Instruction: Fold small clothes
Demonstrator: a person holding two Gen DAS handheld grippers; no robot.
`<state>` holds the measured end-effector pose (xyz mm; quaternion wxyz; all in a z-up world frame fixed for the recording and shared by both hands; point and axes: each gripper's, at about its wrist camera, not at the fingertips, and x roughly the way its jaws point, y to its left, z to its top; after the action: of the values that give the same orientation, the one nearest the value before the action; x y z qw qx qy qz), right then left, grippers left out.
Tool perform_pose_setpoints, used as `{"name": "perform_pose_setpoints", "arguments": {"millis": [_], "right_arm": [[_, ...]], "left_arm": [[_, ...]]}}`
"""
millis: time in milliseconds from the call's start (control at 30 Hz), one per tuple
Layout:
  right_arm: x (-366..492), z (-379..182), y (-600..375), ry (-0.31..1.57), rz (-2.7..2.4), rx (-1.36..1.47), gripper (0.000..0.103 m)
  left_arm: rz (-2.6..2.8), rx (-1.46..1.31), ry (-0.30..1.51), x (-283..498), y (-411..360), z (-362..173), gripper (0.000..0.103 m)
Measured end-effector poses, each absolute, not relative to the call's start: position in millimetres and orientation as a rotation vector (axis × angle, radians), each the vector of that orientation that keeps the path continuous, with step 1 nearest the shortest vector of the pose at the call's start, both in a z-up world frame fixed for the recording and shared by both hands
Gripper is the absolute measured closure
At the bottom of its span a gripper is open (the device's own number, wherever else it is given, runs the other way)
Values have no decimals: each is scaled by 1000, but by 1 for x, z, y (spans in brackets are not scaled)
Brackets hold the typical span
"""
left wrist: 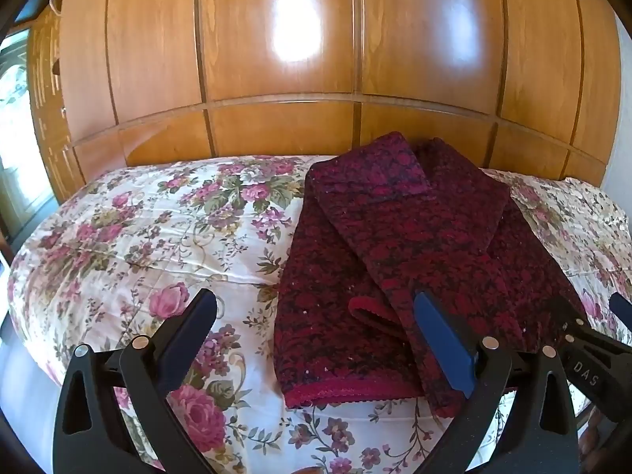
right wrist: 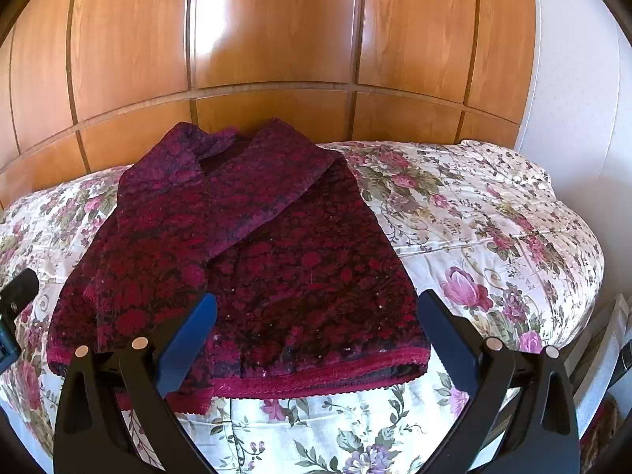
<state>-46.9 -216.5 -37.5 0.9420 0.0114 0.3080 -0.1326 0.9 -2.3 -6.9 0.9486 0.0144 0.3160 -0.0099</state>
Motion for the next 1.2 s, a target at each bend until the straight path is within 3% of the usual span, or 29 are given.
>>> {"name": "perform_pose_setpoints", "arguments": {"millis": [1200], "right_arm": [[-34,-48,-226,680,-289,26,2]], "left_arm": [[-124,90,684,4,-31,-17,4]]}}
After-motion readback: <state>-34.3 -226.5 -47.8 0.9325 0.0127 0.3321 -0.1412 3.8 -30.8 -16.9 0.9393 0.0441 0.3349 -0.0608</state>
